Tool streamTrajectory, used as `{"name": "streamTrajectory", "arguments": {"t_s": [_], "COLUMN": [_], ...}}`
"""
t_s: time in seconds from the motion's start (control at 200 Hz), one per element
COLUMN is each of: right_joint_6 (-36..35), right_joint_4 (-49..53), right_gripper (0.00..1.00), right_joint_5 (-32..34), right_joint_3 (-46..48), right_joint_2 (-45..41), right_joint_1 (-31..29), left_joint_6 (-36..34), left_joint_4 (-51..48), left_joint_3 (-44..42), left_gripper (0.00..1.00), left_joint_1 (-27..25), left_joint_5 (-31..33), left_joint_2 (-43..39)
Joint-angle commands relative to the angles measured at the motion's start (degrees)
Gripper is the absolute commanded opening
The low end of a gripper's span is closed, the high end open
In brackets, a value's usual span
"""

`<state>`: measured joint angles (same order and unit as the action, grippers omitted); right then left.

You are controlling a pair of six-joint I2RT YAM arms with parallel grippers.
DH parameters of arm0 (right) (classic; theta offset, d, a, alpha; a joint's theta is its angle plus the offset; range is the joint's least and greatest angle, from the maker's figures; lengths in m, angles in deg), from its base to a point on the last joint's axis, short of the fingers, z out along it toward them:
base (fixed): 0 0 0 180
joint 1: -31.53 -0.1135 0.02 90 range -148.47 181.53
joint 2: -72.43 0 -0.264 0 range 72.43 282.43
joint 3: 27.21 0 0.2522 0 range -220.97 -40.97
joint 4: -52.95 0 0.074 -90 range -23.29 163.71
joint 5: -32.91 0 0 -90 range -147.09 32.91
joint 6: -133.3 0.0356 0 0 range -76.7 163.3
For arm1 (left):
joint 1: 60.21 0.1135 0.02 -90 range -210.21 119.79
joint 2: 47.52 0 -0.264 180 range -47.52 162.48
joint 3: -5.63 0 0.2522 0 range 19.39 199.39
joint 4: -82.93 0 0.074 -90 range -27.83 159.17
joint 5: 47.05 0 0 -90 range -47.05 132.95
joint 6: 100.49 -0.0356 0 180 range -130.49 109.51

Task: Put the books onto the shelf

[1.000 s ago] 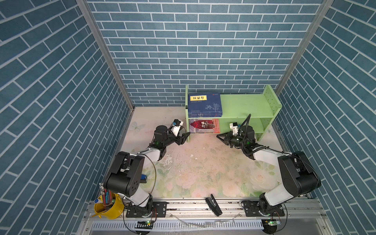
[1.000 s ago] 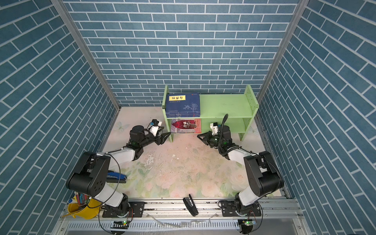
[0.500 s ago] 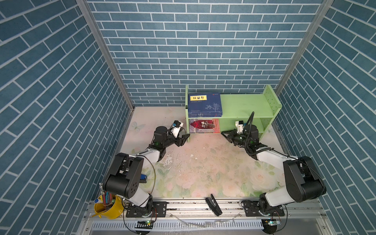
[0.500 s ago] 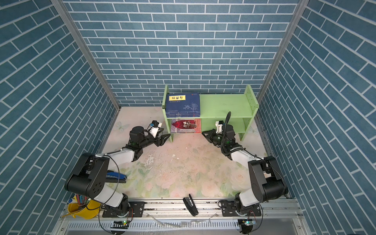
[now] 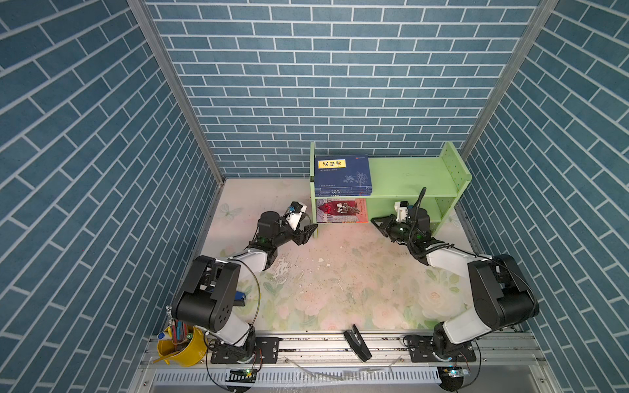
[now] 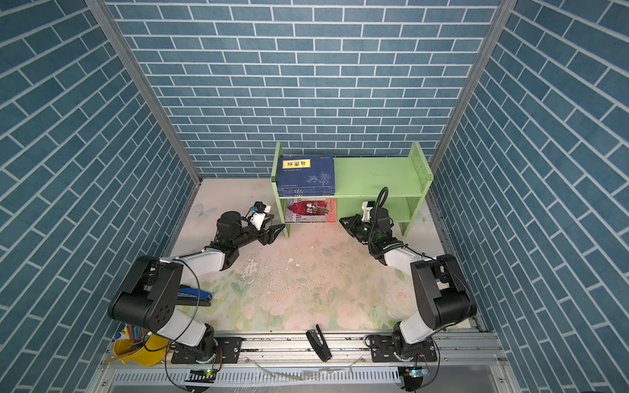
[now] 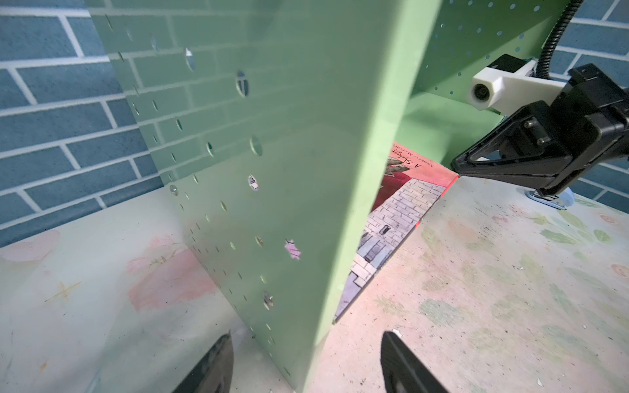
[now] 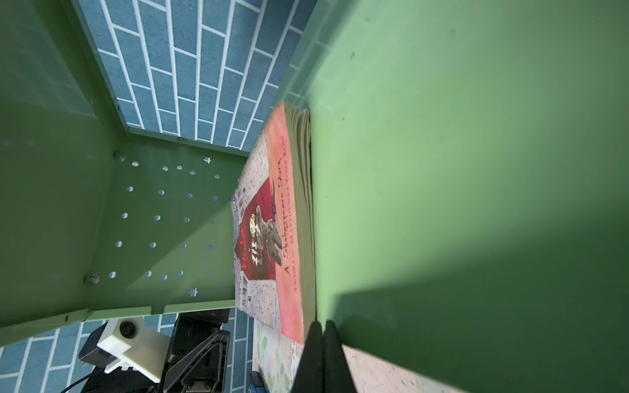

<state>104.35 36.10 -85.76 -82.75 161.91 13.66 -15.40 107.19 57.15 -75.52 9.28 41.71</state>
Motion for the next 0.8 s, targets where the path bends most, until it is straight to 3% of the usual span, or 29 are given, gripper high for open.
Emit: {"name": "streamTrajectory", "arguments": {"t_s": [0.0, 0.795], "right_joint_6": [-1.72, -0.72], "right_joint_4": [-1.98, -2.04], "right_gripper": [0.00, 0.00], "right_joint_5": [0.15, -4.72], "right_joint_3": [-2.38, -6.21], "right_joint_2": [1.37, 6.20], "right_joint_1": [0.20, -1.45], "left_joint_6": [-0.28, -0.15], "left_joint_4": [0.56, 0.85], "left_joint_3": [-0.83, -0.31], "left_gripper": [0.70, 0.70], "left_joint_1": [-0.25, -0.23], "left_joint_5": [-0.55, -0.26], "left_joint_2": [-0.46, 0.07]}}
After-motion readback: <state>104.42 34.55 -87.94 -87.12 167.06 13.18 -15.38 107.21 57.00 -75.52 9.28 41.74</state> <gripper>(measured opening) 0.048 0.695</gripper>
